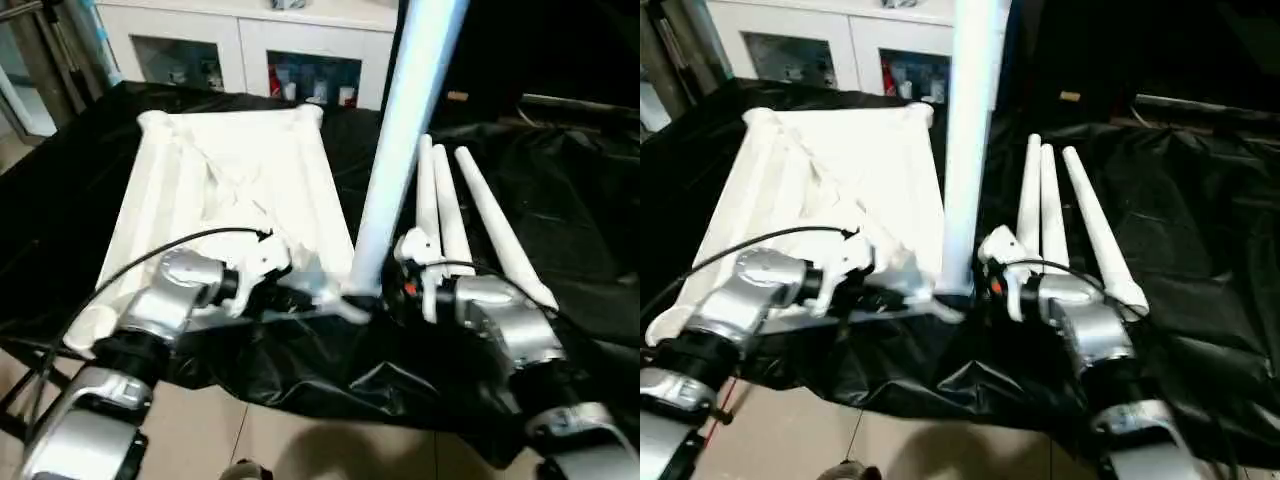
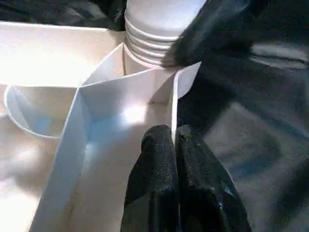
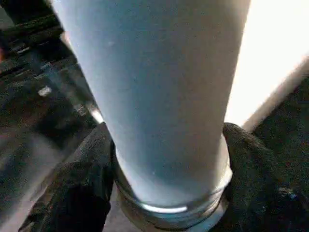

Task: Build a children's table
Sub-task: Rotate leg to tighten

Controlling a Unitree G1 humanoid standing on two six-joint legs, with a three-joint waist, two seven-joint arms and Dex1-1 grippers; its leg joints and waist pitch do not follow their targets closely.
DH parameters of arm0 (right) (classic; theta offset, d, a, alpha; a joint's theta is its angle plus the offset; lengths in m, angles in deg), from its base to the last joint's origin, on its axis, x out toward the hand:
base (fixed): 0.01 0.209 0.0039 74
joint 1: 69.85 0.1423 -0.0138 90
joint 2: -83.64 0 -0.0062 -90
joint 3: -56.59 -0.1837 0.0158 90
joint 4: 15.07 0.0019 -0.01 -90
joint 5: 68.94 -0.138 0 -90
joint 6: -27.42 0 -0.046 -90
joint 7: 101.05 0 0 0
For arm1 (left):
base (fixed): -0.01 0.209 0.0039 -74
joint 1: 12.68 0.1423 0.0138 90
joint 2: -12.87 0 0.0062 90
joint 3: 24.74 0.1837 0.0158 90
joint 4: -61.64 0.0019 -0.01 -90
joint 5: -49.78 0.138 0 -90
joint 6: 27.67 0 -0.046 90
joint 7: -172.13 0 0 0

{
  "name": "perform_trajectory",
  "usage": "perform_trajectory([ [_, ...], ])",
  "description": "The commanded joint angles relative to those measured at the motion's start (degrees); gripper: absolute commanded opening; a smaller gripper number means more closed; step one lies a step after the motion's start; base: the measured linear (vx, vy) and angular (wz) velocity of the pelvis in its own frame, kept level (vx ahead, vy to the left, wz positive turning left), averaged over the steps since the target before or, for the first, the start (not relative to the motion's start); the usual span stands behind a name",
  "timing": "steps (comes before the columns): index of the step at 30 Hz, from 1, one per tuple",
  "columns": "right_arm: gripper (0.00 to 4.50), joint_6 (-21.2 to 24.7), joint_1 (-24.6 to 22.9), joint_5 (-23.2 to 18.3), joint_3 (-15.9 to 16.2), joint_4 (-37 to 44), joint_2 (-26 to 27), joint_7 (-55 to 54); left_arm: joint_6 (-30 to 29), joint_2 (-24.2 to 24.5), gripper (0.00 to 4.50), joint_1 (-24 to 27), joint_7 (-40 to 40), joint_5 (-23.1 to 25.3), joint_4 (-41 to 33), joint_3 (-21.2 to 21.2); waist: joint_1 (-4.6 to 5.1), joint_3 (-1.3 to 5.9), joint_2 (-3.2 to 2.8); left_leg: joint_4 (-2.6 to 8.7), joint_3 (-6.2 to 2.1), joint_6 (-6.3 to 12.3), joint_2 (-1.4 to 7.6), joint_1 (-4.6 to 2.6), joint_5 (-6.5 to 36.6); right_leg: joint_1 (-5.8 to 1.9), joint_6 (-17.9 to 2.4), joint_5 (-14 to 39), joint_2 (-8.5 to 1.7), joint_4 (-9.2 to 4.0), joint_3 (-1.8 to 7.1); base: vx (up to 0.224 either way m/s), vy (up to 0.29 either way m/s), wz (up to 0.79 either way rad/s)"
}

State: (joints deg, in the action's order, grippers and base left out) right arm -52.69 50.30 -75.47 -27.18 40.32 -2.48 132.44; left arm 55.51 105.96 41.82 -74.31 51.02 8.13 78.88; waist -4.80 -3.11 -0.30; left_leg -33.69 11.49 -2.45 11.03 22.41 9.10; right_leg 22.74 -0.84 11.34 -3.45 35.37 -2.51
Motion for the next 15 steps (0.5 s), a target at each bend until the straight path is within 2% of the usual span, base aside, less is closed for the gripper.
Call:
perform_trajectory([
  [1, 2.82, -0.01, 1.47, 2.05, 1.7, -5.43, 4.44, -7.12, -0.02, -3.83, 0.0, -3.1, 6.65, -0.11, -0.01, -1.35, 0.44, 3.73, -0.01, 3.86, -1.4, -0.14, 2.58, -1.78, 13.96, -2.17, -12.92, 11.32, -4.96, -4.44, 2.45, 0.0, 0.0, 0.0],
  [2, 2.8, -0.01, 1.47, 2.05, 1.7, -5.43, 4.44, -7.12, -0.02, -3.83, 0.0, -3.1, 6.65, -0.11, -0.01, -1.35, 0.75, 3.55, 0.03, 3.97, -1.5, -0.73, 2.4, -1.84, 15.32, -2.09, -12.32, 14.05, -4.89, -4.75, 2.4, 0.0, 0.0, 0.0],
  [3, 2.8, -0.18, 2.25, 2.44, 1.19, -7.07, 5.28, -9.81, 0.05, -4.42, 0.0, -3.45, 8.33, 0.27, 0.46, -1.5, 0.77, 3.69, 0.01, 3.88, -1.51, -0.86, 2.5, -2.05, 15.4, -2.06, -11.84, 14.87, -5.06, -4.88, 2.53, 0.0, 0.0, 0.0],
  [4, 2.8, -0.17, 4.28, 2.52, -0.18, -10.36, 7.56, -15.62, -1.01, -6.26, 0.0, -4.37, 12.72, 0.93, 1.31, -2.05, 0.91, 3.64, 0.05, 3.9, -1.49, -0.7, 2.47, -2.0, 15.4, -2.02, -11.76, 14.79, -4.96, -4.93, 2.56, 0.0, 0.0, 0.0],
  [6, 2.8, -0.4, 7.39, 2.61, -1.72, -14.84, 11.22, -23.72, -3.21, -9.39, 0.0, -5.75, 19.15, 1.61, 2.28, -2.88, 1.68, 3.59, -0.1, 3.98, -1.53, -1.59, 2.31, -2.03, 15.54, -1.79, -12.11, 15.15, -4.77, -4.85, 2.54, 0.0, 0.0, 0.0],
  [7, 2.8, -0.4, 7.39, 2.61, -1.72, -14.84, 11.22, -23.72, -3.21, -9.39, 0.0, -5.75, 19.15, 1.61, 2.28, -2.88, 1.72, 3.68, -0.08, 3.94, -1.6, -1.89, 2.33, -2.12, 15.51, -1.89, -11.94, 15.5, -4.84, -4.89, 2.51, 0.0, 0.0, 0.0],
  [10, 2.8, -1.09, 8.94, 3.11, -2.11, -16.94, 13.68, -26.62, -4.26, -11.37, 0.0, -6.39, 22.5, 1.95, 2.57, -2.92, 1.53, 3.84, 0.13, 3.79, -1.5, -0.53, 2.29, -1.74, 13.86, -2.18, -11.82, 12.29, -4.82, -4.72, 2.56, 0.0, 0.0, 0.0],
  [12, 3.35, -1.57, 9.2, 3.41, -1.4, -17.05, 14.92, -25.5, -4.13, -12.33, 0.0, -6.52, 23.3, 2.41, 2.41, -2.34, 1.47, 3.95, 0.05, 3.72, -1.44, 0.41, 2.28, -1.68, 12.61, -2.22, -12.13, 9.66, -4.66, -4.51, 2.5, 0.0, 0.0, 0.0],
  [15, 3.52, -2.55, 9.52, 2.41, -1.61, -17.66, 15.35, -22.5, -3.76, -12.59, 0.0, -6.03, 21.88, 2.06, 1.42, -1.76, 1.42, 3.95, 0.04, 3.68, -1.36, 1.32, 2.27, -1.58, 12.02, -2.37, -12.63, 7.95, -4.69, -4.41, 2.48, 0.0, 0.0, 0.0],
])
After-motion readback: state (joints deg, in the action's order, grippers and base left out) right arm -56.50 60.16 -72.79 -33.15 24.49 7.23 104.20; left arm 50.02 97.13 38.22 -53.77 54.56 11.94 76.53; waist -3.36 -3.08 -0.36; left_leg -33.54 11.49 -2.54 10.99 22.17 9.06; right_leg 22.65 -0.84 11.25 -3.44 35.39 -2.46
